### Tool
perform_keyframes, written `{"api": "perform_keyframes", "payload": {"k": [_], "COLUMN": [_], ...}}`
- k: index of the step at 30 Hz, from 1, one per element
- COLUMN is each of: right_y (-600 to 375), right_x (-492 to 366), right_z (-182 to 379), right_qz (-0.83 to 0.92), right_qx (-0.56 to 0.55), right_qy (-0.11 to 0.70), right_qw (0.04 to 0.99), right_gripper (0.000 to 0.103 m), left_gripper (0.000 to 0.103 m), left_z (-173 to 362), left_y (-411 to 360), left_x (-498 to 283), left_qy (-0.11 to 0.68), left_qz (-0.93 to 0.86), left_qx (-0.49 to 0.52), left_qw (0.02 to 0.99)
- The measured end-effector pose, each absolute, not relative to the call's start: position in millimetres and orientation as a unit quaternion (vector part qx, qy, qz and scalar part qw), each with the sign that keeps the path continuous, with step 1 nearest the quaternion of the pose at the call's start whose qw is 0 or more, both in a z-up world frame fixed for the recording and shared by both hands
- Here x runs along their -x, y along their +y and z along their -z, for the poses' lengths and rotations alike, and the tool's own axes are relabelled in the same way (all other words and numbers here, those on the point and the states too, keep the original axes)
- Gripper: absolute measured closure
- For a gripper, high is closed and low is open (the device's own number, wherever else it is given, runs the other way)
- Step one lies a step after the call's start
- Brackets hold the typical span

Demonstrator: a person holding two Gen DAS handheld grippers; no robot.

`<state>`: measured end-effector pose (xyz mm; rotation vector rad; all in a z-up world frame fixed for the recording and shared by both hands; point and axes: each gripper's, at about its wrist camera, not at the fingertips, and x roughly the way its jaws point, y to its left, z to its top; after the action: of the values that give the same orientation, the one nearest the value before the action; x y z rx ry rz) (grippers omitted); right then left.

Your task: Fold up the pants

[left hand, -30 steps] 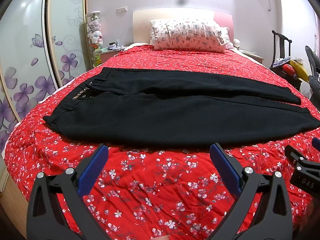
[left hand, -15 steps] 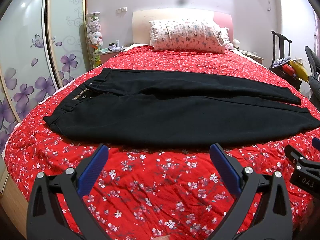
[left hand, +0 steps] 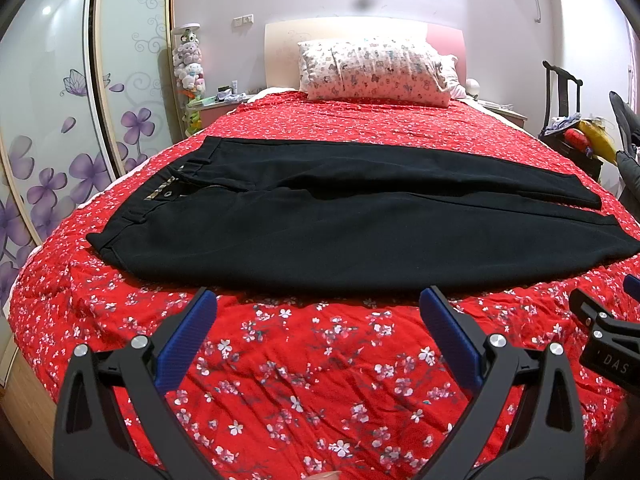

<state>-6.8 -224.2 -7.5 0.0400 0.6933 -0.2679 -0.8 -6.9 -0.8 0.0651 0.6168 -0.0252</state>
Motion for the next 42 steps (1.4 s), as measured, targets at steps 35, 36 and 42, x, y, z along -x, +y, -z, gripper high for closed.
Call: {"api": "perform_keyframes", "payload": {"k": [35, 36, 42], "right_y": [-225.1, -225.0, -226.8], "right_x": [5.9, 5.8, 6.3], "right_z": [10.4, 10.3, 10.7], "right_qz": [0.131, 0.131, 0.135], "right_qx": [-0.022, -0.023, -0.027], "right_qy": [0.341, 0.341, 0.339], "right_qw": [0.931, 0.931, 0.931], "right_gripper": [0.001, 0.001, 0.001], "left_gripper": [0.002, 0.002, 0.002], "left_z": [0.9, 0.8, 0.9], "left_y": [-7.7, -7.2, -7.1], "left_x": [1.2, 1.0, 1.0], "left_qy": [0.303, 0.303, 0.303], "left_qz": [0.012, 0.012, 0.012], "left_qx": [-0.032, -0.033, -0.032], "left_qw": [0.952, 0.952, 0.952]}}
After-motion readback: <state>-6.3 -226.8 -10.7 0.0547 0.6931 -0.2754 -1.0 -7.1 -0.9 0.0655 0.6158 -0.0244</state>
